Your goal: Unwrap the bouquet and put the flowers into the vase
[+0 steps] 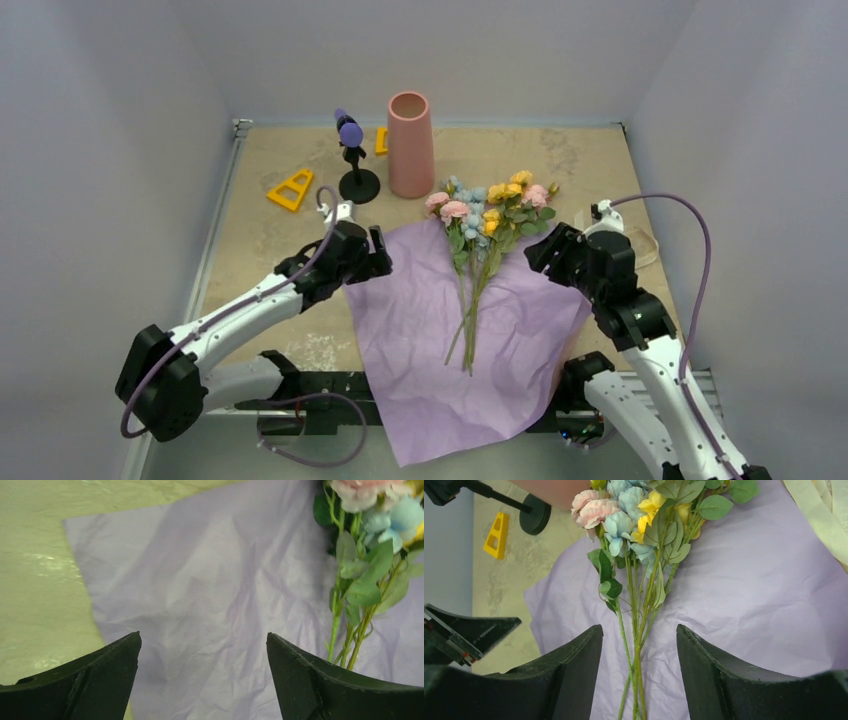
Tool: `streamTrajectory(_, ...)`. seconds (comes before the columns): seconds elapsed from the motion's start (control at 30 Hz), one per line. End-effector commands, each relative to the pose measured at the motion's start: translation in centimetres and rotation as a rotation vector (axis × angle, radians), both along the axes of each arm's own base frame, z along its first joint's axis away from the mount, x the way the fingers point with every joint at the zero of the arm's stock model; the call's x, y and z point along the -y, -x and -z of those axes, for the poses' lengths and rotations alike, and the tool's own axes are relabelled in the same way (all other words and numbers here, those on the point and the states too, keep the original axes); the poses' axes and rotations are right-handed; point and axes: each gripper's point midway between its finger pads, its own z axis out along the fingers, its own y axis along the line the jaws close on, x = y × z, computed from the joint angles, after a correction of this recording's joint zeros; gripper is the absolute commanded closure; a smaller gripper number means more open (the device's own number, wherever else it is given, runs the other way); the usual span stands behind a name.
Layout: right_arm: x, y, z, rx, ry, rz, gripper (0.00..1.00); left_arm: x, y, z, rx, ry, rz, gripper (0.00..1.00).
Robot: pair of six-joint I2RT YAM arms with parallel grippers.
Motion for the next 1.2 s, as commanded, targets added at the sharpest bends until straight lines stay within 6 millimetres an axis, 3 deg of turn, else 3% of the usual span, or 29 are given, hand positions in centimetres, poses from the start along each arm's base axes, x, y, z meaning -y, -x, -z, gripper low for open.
streamTrajectory(0.0, -1.0, 0.8, -0.2, 0.019, -0.016, -0.082, 0.39, -4.0, 0.0, 0.1, -0.064, 0.033, -0.142, 0.00)
streamTrajectory(0.13, -1.9, 1.2, -0.3, 0.027, -0.047, -0.124, 0.39, -6.1, -0.8, 1.2, -0.094, 0.021, -0.215, 0.00)
streamTrajectory(0.37, -2.3, 2.1, -0.4, 0.045, -0.068, -0.165, 0.39, -8.3, -3.3, 2.2, -0.148, -0.086, -0.308, 0.08)
streamTrajectory(0.5, -2.6, 2.5, -0.5, 0.058, -0.082, -0.186, 0.39, -9.3, -4.1, 3.5, -0.185, -0.061, -0.351, 0.12)
streamTrajectory(0.77, -3.1, 2.7, -2.0, 0.094, -0.106, -0.216, 0.38, -8.3, -6.6, 5.1, -0.225, 0.010, -0.321, 0.30)
streamTrajectory(0.9, -3.2, 2.7, -3.4, 0.118, -0.105, -0.225, 0.38, -8.3, -7.1, 6.6, -0.265, 0.016, -0.334, 0.33)
streamTrajectory(1.03, -3.2, 2.8, -4.5, 0.140, -0.107, -0.229, 0.38, -8.7, -7.5, 6.7, -0.258, 0.006, -0.341, 0.38)
streamTrajectory(1.17, -3.3, 2.7, -5.5, 0.158, -0.113, -0.234, 0.38, -8.6, -7.6, 6.7, -0.271, -0.008, -0.330, 0.50)
